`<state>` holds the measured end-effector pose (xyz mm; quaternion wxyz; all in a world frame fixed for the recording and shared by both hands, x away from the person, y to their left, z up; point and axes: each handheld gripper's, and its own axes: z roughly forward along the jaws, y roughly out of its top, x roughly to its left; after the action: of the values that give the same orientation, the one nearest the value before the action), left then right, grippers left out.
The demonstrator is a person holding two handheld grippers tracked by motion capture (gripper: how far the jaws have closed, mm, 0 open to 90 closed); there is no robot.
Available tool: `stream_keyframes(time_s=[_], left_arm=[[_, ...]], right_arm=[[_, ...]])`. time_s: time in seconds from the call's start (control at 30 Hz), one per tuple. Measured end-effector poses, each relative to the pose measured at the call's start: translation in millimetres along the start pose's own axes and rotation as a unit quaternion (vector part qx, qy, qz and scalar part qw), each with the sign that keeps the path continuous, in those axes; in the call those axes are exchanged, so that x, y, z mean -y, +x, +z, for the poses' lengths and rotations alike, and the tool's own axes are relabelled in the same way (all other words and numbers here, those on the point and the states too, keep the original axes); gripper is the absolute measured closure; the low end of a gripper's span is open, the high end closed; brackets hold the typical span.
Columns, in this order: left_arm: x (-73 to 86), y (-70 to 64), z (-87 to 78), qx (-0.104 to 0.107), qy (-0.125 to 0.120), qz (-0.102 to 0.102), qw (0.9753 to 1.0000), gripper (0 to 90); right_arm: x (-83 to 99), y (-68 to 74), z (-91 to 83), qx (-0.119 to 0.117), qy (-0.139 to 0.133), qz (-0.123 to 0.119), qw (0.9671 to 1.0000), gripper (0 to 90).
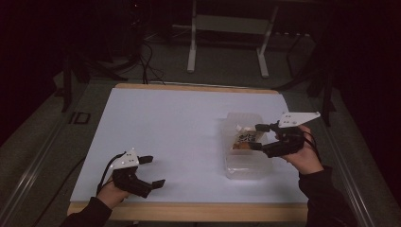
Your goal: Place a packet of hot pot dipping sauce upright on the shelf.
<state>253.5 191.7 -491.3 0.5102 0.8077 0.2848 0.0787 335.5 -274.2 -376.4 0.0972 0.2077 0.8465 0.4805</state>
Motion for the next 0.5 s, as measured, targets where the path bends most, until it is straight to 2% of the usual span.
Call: stream_keyframes(time_s=[0.2,0.3,0.5], left_arm=[[1.3,-0.3,0.1,0.001,0.0,-0.003,1.0,1.0],[1.5,-1.5,1.0,0.003,0.0,-0.001,1.0,1.0],[2.4,-3.6,2.9,0.009,0.002,0.001,1.0,1.0]], right_arm=[[8.4,14.6,-1.0,0.003,-0.018,0.01,0.9998,13.9],[13.6,22.3,-1.4,-0.002,-0.032,0.012,0.9994,12.7],[25.0,35.9,1.3,-0.006,-0.039,0.012,0.9991,11.6]])
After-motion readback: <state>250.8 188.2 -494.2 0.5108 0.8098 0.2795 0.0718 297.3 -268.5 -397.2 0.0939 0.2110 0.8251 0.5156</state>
